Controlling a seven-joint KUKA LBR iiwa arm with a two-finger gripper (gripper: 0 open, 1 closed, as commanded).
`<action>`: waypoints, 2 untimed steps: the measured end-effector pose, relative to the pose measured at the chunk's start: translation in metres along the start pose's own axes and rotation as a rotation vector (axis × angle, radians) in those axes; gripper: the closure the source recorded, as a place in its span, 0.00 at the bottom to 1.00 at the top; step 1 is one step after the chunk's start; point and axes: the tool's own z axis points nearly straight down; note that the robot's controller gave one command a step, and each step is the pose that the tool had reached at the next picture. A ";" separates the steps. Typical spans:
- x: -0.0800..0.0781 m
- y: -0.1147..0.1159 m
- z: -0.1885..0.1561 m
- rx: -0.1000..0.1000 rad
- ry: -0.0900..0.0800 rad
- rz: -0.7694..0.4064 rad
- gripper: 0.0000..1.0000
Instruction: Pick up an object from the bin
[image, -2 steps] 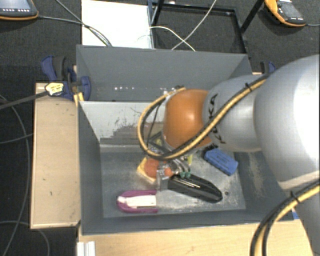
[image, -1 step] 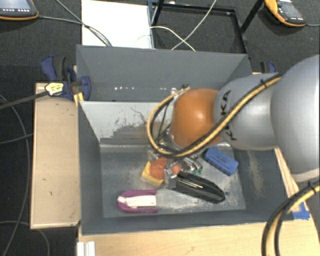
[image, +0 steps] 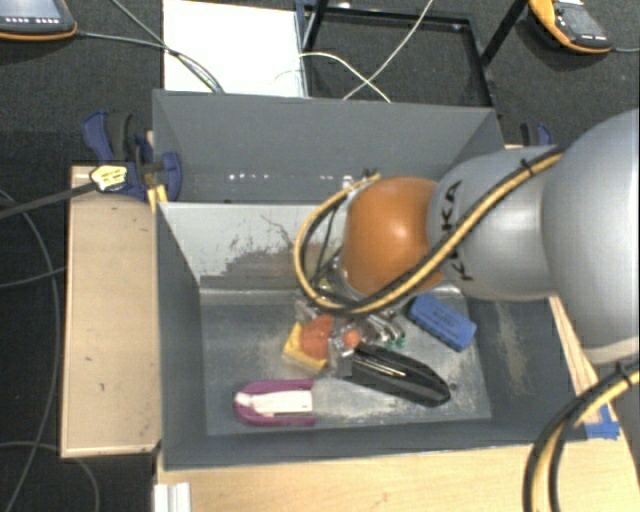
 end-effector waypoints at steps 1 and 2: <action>0.002 0.000 -0.006 -0.001 0.005 0.000 1.00; 0.004 0.000 -0.027 -0.001 0.016 0.000 1.00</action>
Offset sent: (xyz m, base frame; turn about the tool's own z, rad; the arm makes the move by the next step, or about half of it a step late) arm 0.0001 -0.0001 0.0129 0.0000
